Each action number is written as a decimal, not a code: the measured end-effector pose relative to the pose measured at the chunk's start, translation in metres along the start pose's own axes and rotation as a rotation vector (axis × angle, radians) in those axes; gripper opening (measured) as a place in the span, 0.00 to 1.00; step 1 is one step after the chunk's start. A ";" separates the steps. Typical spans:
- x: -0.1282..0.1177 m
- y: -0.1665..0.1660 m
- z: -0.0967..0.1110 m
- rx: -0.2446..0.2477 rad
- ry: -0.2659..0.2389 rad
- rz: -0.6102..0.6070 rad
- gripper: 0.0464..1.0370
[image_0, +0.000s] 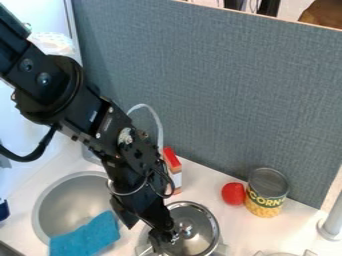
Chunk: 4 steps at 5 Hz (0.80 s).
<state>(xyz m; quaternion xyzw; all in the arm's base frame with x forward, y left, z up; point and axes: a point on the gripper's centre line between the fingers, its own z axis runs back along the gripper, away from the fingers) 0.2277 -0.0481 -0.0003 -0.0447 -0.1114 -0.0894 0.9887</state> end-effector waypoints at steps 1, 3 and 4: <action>0.003 -0.002 -0.005 0.050 -0.010 -0.018 0.97; 0.019 -0.001 -0.013 0.077 -0.032 -0.037 0.97; 0.024 0.000 -0.026 0.081 -0.020 -0.040 0.97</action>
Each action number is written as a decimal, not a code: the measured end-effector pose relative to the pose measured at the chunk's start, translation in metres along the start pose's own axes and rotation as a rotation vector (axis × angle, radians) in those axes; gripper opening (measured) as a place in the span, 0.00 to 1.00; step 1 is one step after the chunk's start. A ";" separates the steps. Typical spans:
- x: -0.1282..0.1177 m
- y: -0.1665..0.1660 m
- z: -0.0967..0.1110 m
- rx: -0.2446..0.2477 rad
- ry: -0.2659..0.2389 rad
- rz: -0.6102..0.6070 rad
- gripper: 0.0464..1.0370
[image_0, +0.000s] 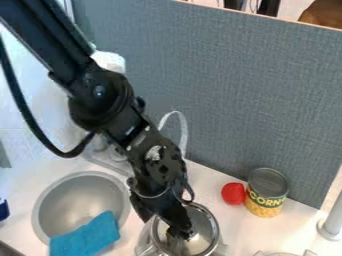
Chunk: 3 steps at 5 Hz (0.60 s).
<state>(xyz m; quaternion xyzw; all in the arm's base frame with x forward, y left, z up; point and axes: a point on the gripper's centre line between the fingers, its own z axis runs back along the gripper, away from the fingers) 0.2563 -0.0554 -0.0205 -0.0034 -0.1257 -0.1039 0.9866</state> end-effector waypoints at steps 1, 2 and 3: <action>0.004 -0.001 -0.011 -0.004 -0.020 -0.010 0.97; 0.010 -0.001 -0.016 -0.001 -0.071 -0.014 0.97; 0.014 0.001 -0.024 0.005 -0.111 0.011 0.97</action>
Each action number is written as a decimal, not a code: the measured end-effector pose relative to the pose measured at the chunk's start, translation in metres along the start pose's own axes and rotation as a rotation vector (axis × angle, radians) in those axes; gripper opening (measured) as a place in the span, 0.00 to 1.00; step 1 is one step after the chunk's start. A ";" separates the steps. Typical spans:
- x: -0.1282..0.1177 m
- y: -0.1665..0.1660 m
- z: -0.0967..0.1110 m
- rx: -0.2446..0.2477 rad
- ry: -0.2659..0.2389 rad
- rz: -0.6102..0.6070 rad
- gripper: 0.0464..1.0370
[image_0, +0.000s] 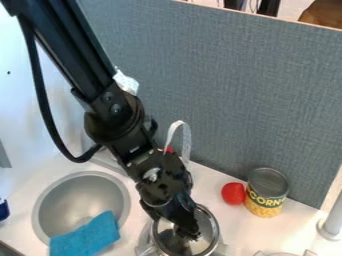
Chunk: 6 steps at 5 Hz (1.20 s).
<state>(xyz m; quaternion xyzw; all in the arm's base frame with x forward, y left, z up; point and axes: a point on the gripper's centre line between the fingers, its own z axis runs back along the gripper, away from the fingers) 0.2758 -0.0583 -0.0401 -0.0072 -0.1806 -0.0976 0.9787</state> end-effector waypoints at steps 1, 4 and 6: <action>0.002 0.000 -0.007 0.002 -0.008 0.008 0.97; 0.018 -0.006 -0.025 -0.014 0.013 -0.027 0.91; 0.024 -0.006 -0.025 -0.009 0.011 -0.018 0.38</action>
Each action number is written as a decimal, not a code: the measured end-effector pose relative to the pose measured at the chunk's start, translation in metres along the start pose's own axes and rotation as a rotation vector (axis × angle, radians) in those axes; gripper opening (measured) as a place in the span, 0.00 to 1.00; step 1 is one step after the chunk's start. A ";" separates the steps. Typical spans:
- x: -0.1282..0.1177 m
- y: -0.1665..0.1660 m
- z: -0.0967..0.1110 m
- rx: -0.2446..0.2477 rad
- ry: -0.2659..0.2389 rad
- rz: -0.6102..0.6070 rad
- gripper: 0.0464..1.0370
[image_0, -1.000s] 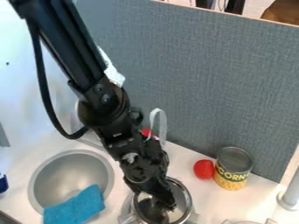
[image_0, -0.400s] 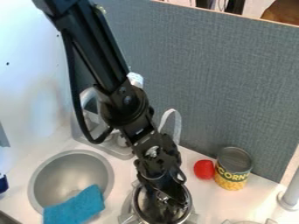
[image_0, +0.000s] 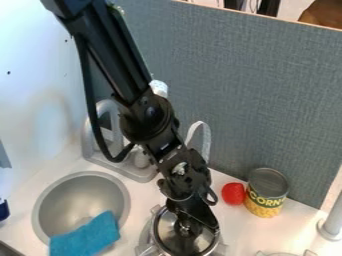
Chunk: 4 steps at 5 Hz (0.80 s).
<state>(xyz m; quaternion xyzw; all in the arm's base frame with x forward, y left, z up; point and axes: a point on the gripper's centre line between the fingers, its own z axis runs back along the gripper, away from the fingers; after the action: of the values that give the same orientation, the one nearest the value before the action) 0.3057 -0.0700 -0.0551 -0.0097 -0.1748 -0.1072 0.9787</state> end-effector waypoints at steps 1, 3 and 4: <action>-0.001 0.003 0.000 0.019 0.025 -0.019 0.27; -0.012 0.002 0.005 0.031 0.080 -0.049 0.26; -0.003 -0.008 0.020 0.009 0.047 -0.072 0.26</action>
<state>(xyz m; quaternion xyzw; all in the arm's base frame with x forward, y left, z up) 0.2944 -0.0765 -0.0371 0.0037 -0.1524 -0.1418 0.9781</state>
